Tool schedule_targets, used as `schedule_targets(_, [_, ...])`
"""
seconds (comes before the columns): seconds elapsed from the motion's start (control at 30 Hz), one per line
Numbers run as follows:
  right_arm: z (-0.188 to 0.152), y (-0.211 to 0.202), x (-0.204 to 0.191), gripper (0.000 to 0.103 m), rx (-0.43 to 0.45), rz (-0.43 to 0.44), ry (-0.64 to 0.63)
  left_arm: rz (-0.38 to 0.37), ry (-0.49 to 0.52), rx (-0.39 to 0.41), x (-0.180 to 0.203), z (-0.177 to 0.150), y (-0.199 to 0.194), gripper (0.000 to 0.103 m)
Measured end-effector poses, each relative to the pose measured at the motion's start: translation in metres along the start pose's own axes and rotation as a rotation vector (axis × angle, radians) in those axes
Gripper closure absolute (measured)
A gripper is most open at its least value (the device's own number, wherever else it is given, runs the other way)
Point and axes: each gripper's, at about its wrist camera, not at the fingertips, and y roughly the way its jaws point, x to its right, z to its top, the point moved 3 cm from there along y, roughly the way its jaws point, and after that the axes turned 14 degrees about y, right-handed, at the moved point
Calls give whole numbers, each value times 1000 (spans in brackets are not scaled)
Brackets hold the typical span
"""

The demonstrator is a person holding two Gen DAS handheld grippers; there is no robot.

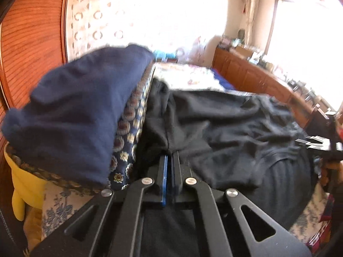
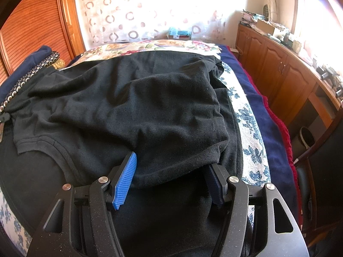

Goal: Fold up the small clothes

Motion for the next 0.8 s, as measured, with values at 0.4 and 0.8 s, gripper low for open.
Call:
schedule_targets(0.4, [7, -7, 19, 86, 11, 56, 84, 0, 22, 59, 12, 13, -24, 103])
schedule_targets(0.8, [17, -44, 7, 103, 110, 122, 32, -8, 33, 106, 20, 13, -42, 103])
